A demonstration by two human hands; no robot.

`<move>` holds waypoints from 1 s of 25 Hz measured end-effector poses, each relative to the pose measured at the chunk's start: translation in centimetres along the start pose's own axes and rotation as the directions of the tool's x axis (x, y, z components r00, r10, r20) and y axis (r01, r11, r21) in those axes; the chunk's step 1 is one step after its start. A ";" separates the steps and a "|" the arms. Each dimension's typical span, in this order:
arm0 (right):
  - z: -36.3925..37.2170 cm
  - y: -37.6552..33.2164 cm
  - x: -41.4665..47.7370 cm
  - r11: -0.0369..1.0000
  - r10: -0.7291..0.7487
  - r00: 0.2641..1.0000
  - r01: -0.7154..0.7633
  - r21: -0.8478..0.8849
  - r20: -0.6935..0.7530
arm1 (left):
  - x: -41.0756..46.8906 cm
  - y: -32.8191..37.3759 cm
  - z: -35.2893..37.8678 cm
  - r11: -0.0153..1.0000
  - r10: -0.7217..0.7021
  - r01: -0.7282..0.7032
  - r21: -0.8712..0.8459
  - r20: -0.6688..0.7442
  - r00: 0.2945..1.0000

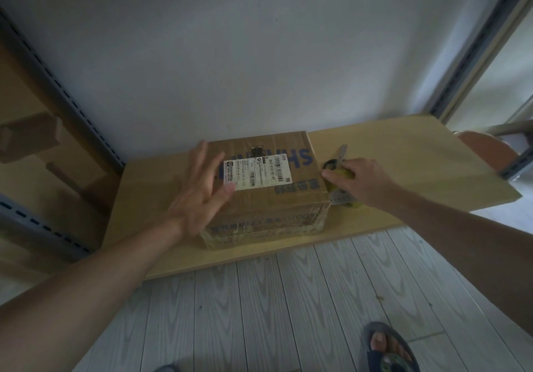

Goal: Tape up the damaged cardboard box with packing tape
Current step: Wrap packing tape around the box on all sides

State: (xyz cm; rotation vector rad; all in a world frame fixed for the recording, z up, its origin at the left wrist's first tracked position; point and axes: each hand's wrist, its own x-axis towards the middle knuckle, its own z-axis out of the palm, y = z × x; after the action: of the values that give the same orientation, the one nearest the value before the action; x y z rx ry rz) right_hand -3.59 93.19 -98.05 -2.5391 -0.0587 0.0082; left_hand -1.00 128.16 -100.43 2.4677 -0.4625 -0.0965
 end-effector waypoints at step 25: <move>-0.2 -21.1 4.6 0.674 0.069 0.904 0.269 0.688 -0.421 | -0.9 4.2 -11.9 0.927 0.142 -0.170 -0.333 -0.106 0.984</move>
State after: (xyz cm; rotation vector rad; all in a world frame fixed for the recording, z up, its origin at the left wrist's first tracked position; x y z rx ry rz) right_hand 0.18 110.69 -85.90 -1.6600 -0.0209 -0.4701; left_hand -0.98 132.04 -88.45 2.0783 -0.5558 -0.0097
